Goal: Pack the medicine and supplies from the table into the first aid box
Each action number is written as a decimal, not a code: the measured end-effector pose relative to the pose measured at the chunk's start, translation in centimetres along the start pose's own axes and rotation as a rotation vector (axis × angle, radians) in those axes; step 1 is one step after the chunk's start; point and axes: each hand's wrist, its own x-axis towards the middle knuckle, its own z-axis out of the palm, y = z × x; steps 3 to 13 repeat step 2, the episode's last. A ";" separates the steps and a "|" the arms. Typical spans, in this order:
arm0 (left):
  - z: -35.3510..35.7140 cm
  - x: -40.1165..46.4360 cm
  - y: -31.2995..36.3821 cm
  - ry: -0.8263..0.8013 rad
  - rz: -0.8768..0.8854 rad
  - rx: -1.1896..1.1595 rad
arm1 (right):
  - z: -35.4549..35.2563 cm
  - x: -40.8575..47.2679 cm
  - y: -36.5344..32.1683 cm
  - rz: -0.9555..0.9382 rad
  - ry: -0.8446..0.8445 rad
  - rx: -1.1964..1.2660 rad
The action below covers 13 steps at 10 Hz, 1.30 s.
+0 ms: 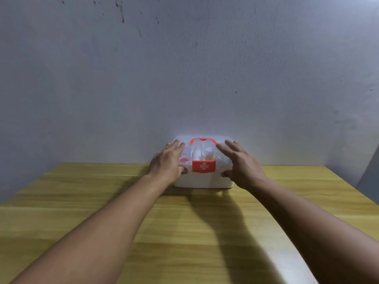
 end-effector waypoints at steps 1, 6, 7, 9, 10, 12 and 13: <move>0.0 -0.5 0.3 0.009 -0.003 -0.011 | 0.0 -0.2 -0.1 -0.006 0.013 0.014; -0.3 -0.5 0.6 -0.033 -0.017 0.038 | -0.2 -0.4 -0.2 -0.029 -0.013 -0.034; -0.3 -0.5 0.6 -0.033 -0.017 0.038 | -0.2 -0.4 -0.2 -0.029 -0.013 -0.034; -0.3 -0.5 0.6 -0.033 -0.017 0.038 | -0.2 -0.4 -0.2 -0.029 -0.013 -0.034; -0.3 -0.5 0.6 -0.033 -0.017 0.038 | -0.2 -0.4 -0.2 -0.029 -0.013 -0.034; -0.3 -0.5 0.6 -0.033 -0.017 0.038 | -0.2 -0.4 -0.2 -0.029 -0.013 -0.034; -0.3 -0.5 0.6 -0.033 -0.017 0.038 | -0.2 -0.4 -0.2 -0.029 -0.013 -0.034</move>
